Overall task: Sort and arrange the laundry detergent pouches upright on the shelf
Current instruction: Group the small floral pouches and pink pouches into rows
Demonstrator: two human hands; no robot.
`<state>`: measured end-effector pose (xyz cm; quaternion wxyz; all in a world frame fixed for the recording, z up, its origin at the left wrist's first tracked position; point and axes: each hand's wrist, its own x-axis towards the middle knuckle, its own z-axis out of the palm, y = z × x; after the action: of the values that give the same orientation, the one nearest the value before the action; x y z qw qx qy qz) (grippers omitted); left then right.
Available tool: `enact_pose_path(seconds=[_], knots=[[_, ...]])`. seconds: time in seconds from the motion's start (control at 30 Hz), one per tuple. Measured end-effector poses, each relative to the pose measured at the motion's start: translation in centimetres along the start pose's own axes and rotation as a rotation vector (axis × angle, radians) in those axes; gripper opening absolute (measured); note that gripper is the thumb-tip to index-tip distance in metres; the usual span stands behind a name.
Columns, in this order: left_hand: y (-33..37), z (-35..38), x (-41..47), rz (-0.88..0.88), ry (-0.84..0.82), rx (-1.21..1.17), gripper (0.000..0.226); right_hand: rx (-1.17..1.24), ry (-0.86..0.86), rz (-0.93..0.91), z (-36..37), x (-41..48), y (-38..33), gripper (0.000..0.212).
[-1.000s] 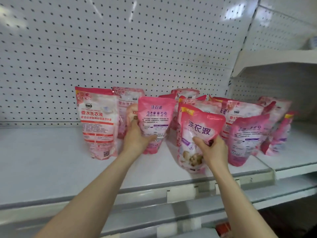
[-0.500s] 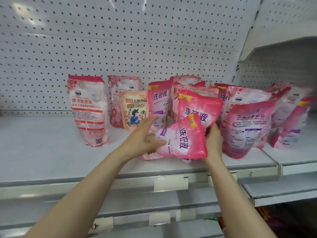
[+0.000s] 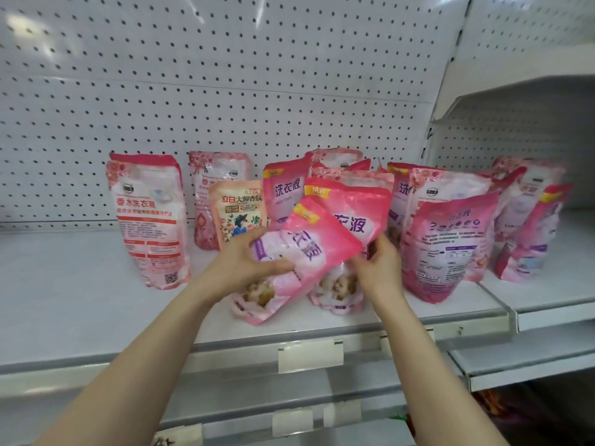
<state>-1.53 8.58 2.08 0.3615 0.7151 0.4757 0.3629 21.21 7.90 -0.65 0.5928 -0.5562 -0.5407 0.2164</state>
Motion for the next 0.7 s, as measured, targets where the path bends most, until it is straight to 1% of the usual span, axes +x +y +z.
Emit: enact_pose_path(seconds=[0.07,0.1,0.13,0.2,0.27,0.37,0.43,0.47,0.5,0.57,0.6,0.63,0.7], knots=[[-0.4,0.1,-1.2,-0.052,0.172,-0.179,0.045,0.072,-0.005,0.011,0.3,0.1,0.0,0.029],[-0.9,0.2,-1.6,-0.075,0.241,-0.208,0.051,0.109,-0.004,0.016,0.6,0.2,0.0,0.030],[-1.2,0.3,-2.1,-0.091,0.298,-0.188,0.057,0.141,0.002,0.025,0.9,0.2,0.1,0.030],[-1.8,0.1,-3.0,-0.102,0.360,-0.057,0.052,0.204,0.010,0.041,1.5,0.0,-0.1,0.031],[-2.0,-0.2,-3.8,-0.143,0.330,0.018,0.052,0.223,-0.011,0.032,2.1,-0.5,-0.3,0.033],[-2.3,-0.7,-4.5,-0.188,0.268,-0.190,0.060,0.229,-0.033,0.011,2.5,-1.1,-0.5,0.038],[-2.4,-1.1,-4.3,-0.199,0.231,-0.252,0.071,0.254,-0.038,0.005,2.5,-1.4,-0.6,0.037],[-2.2,-1.3,-4.1,-0.224,0.199,-0.270,0.069,0.254,-0.041,0.002,2.5,-1.5,-0.7,0.036],[-1.9,-1.4,-3.9,-0.258,0.162,-0.288,0.053,0.248,-0.044,-0.001,2.5,-1.6,-0.8,0.036],[-1.4,-1.5,-3.5,-0.322,0.103,-0.335,0.030,0.243,-0.047,-0.003,2.5,-1.7,-0.9,0.036],[-1.3,-1.5,-3.5,-0.339,0.091,-0.353,0.027,0.248,-0.047,-0.004,2.5,-1.8,-1.0,0.036],[-1.2,-1.5,-3.5,-0.338,0.089,-0.368,0.029,0.255,-0.044,-0.004,2.4,-1.8,-0.9,0.036],[-1.2,-1.4,-3.9,-0.284,0.119,-0.388,0.037,0.283,-0.026,-0.005,2.4,-2.0,-1.0,0.035]])
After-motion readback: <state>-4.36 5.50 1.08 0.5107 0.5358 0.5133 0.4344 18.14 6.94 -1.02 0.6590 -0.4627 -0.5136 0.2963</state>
